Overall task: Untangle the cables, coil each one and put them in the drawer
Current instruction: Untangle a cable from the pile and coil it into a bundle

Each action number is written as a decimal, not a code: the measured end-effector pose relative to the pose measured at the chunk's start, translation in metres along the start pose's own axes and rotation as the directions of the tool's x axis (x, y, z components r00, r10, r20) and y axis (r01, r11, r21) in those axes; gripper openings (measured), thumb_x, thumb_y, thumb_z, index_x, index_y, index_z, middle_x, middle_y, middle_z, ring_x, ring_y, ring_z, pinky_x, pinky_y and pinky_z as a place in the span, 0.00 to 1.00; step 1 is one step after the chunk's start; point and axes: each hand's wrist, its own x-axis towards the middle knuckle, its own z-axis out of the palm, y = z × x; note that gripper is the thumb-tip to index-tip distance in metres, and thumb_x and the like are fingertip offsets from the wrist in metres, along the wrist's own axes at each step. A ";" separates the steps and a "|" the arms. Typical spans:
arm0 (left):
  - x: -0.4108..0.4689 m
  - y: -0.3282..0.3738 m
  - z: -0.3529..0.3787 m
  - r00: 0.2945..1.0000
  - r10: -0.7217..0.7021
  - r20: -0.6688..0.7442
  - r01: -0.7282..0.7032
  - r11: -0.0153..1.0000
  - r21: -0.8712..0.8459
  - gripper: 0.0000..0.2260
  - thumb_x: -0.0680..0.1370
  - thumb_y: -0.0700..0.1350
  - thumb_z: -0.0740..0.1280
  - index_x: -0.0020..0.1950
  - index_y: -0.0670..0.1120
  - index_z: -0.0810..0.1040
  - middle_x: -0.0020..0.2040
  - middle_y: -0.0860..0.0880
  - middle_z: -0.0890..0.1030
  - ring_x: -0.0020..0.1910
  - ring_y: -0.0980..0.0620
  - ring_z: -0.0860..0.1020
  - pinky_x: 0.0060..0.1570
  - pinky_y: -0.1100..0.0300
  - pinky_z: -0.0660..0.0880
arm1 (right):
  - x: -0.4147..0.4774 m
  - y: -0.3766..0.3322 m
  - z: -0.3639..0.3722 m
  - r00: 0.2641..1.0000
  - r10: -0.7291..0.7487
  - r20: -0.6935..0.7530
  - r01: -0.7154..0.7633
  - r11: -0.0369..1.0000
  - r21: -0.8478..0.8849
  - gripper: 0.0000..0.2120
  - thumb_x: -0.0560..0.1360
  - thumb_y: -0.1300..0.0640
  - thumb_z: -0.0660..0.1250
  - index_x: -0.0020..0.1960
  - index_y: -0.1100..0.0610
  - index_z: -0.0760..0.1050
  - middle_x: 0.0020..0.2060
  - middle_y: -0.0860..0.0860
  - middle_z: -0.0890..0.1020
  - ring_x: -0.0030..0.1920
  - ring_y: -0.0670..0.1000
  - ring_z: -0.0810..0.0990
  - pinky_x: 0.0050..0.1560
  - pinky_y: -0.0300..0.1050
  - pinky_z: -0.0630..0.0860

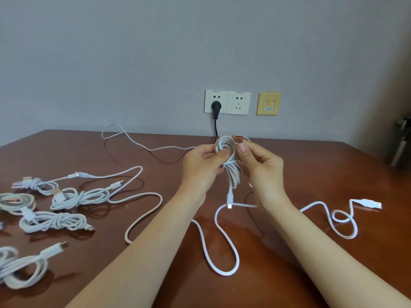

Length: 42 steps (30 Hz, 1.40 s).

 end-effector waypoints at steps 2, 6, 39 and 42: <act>0.000 -0.003 0.001 0.997 0.028 -0.069 -0.027 1.000 0.005 0.12 0.73 0.37 0.71 0.45 0.50 0.71 0.40 0.49 0.81 0.40 0.51 0.81 0.41 0.59 0.80 | 0.000 0.000 0.000 0.997 0.008 -0.070 -0.010 0.999 -0.032 0.07 0.75 0.61 0.65 0.45 0.53 0.80 0.34 0.44 0.84 0.40 0.46 0.82 0.52 0.50 0.80; -0.003 -0.010 0.002 0.959 0.261 -0.113 -0.218 0.929 0.301 0.12 0.73 0.34 0.69 0.38 0.51 0.74 0.38 0.54 0.82 0.41 0.51 0.82 0.45 0.53 0.80 | -0.002 0.002 0.004 0.987 -0.014 -0.160 -0.013 0.987 -0.163 0.08 0.76 0.56 0.67 0.39 0.47 0.79 0.29 0.45 0.82 0.38 0.48 0.79 0.52 0.59 0.77; 0.004 0.000 -0.007 0.971 0.150 0.185 -0.202 0.930 0.306 0.09 0.81 0.40 0.56 0.45 0.53 0.70 0.35 0.49 0.74 0.28 0.53 0.69 0.30 0.59 0.65 | 0.002 -0.031 0.003 0.963 0.265 0.054 -0.268 0.913 0.307 0.06 0.77 0.64 0.63 0.45 0.62 0.78 0.30 0.51 0.83 0.32 0.48 0.82 0.37 0.40 0.81; 0.003 -0.004 -0.004 0.969 0.150 0.198 -0.205 0.931 0.301 0.09 0.81 0.39 0.55 0.45 0.52 0.69 0.35 0.49 0.74 0.27 0.53 0.68 0.30 0.60 0.65 | 0.005 -0.034 -0.002 0.957 0.288 0.028 -0.287 0.932 0.221 0.04 0.75 0.65 0.66 0.41 0.62 0.77 0.28 0.53 0.82 0.29 0.49 0.81 0.36 0.41 0.81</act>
